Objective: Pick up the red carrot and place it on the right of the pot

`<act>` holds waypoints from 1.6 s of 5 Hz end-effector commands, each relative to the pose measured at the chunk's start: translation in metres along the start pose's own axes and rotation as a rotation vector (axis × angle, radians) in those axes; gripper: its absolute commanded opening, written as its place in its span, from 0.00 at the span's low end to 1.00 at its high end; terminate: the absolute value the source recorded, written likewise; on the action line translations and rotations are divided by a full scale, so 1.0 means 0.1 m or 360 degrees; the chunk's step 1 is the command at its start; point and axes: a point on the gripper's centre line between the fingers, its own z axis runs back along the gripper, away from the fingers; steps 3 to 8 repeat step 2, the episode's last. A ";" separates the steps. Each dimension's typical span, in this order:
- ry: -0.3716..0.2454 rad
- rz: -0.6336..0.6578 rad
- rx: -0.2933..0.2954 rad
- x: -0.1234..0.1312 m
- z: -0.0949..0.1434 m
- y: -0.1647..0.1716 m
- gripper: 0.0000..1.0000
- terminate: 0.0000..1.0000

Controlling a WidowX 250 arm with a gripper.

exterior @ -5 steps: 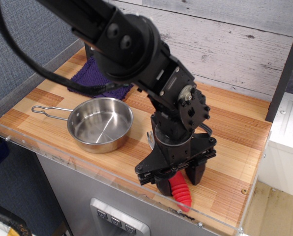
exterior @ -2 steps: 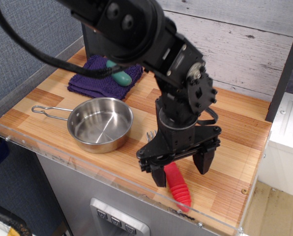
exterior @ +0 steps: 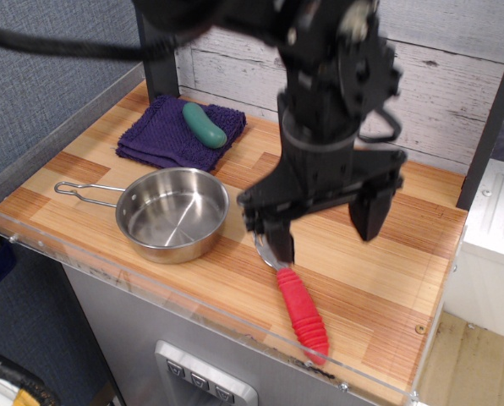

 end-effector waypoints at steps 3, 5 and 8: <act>-0.0034 -0.0003 -0.0052 0.08 0.11 -0.04 1.00 1.00; -0.0034 -0.0003 -0.0052 0.08 0.11 -0.04 1.00 1.00; -0.0034 -0.0003 -0.0052 0.08 0.11 -0.04 1.00 1.00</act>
